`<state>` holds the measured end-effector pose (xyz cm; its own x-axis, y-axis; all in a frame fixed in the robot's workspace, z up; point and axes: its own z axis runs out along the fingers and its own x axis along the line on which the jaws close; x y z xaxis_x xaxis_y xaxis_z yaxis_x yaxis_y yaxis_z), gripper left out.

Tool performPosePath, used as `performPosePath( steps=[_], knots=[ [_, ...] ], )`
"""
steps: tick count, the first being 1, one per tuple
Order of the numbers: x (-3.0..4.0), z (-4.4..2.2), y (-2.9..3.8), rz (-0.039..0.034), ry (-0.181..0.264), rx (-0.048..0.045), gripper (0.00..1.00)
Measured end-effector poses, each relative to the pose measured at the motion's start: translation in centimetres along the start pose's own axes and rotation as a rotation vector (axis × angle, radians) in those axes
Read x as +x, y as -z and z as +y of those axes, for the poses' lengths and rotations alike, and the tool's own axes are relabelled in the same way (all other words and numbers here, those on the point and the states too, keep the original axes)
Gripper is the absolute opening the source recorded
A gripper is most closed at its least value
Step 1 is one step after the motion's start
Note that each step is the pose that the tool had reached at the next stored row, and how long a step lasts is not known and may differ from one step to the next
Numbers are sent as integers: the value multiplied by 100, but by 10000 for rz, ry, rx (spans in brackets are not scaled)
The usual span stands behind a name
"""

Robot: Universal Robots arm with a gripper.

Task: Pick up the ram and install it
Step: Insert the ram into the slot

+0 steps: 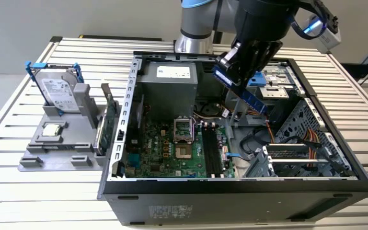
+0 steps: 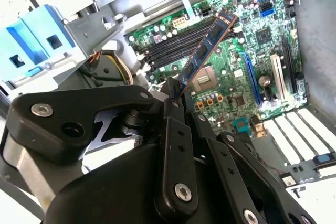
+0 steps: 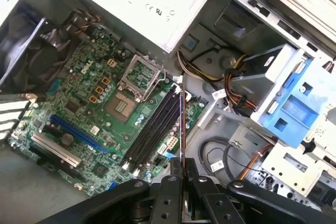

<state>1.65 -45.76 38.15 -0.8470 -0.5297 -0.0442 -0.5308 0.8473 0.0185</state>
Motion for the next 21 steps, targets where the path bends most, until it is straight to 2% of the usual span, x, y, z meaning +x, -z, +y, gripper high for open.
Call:
performPosePath(
  steps=[21],
  knots=[
    [0,0,0,-50,-2689,119,0]
  ],
)
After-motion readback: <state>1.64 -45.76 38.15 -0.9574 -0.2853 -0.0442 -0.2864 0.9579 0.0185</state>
